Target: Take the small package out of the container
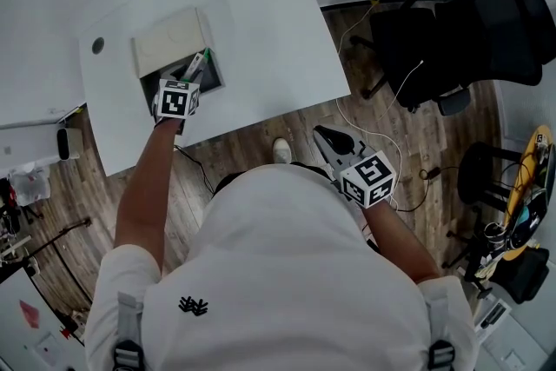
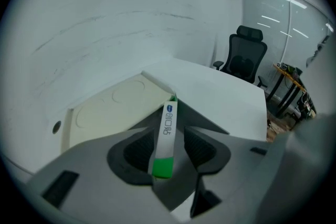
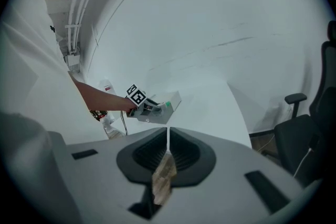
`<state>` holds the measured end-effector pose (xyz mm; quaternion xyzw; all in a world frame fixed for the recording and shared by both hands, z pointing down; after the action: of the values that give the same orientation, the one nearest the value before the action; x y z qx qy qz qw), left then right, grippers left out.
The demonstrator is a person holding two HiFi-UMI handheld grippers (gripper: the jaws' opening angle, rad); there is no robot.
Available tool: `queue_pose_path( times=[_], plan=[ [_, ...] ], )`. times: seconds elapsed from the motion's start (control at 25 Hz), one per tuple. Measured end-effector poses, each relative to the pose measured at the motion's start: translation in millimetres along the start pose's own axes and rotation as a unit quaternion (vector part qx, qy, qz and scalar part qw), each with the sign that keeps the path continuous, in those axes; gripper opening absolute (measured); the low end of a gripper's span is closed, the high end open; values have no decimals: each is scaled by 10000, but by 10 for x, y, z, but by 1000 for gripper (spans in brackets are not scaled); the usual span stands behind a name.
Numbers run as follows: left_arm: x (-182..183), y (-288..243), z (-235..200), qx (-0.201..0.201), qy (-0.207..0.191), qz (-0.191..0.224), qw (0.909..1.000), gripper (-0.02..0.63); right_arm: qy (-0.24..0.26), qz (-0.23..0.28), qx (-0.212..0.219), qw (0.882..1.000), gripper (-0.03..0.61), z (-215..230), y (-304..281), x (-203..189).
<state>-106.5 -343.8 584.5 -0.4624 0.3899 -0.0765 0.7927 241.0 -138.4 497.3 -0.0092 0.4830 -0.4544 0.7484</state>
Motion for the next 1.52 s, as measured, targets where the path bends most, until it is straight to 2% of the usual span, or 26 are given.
queue_pose_path(
  times=[0.32,0.52,0.68,1.0,1.2,1.52],
  plan=[
    [2,-90,10,144,-109,-290,9994,110,16,-57,112,9999,12,136,-8,61],
    [22,-69,19,142,-200,-327,9992,100,54,-48,150,9999,12,199,-13,100],
    [42,-3,11,125,-57,-242,9996,98,55,-83,246,9996,12,209,-57,100],
    [156,211,-12,188,129,83,9997,97,172,-133,462,9987,12,133,-172,133],
    [241,463,5,197,432,505,9976,97,233,-220,533,9981,12,82,-226,102],
    [305,914,72,111,690,1135,9911,95,394,-304,653,9966,12,-145,-361,53]
  ],
)
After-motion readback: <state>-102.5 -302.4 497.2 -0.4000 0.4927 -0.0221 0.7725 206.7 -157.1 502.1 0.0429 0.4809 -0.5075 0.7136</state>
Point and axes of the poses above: the fingertips, and each gripper's own axes: y backward along the fingers, z to its right, x out of its top, the point moved 7 cm from there along y, backward along the fingers, and after that the axes turned 14 degrees about -y, right-handed, at the moved point
